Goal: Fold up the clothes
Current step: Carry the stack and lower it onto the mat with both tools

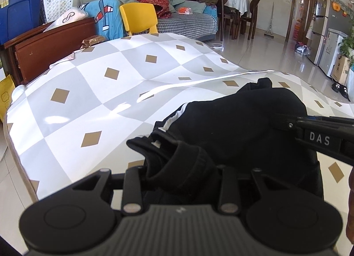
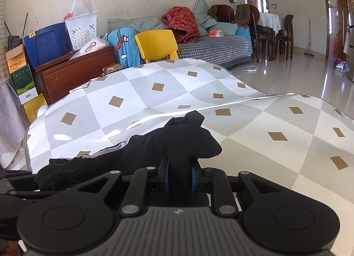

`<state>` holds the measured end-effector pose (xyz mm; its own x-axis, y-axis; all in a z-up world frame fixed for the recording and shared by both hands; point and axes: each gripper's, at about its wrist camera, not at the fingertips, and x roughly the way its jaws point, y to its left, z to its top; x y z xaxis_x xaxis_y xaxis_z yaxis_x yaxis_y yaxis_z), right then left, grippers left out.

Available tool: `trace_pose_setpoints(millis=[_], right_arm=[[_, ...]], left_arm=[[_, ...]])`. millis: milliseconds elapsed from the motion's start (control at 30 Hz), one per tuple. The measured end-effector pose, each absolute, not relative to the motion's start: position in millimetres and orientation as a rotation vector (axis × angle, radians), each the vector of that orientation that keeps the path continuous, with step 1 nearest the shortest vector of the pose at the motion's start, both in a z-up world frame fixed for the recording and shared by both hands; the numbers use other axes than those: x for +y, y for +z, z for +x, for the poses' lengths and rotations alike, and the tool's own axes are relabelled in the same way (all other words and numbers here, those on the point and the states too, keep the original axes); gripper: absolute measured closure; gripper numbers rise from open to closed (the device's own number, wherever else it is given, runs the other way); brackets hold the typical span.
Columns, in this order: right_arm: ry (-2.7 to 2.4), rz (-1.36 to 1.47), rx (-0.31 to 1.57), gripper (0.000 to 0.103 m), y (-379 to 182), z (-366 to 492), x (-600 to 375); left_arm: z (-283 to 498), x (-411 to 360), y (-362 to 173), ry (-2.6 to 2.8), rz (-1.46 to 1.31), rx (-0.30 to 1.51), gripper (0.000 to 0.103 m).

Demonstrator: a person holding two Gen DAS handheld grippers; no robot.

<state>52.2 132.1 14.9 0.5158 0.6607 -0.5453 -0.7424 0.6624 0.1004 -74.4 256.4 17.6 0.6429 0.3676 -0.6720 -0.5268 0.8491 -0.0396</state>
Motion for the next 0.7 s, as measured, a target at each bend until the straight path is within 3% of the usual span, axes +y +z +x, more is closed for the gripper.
trace_pose_setpoints(millis=[433,500,567,700], right_arm=[[0.882,-0.162,0.552,0.082,16,60,197],[0.847,-0.185,0.557,0.079,12,62,204],[0.811,-0.185,0.557,0.069,10,64,202],[0.804,-0.182,0.571,0.068,8,67,188]], left_arm=[[-74,297,19,0.672,-0.270,0.679,0.071],[-73,303,18,0.714,-0.278,0.689,0.065],[-75,308,12,0.727,-0.302,0.709,0.063],[-81,310,13,0.770,-0.304,0.690,0.050]])
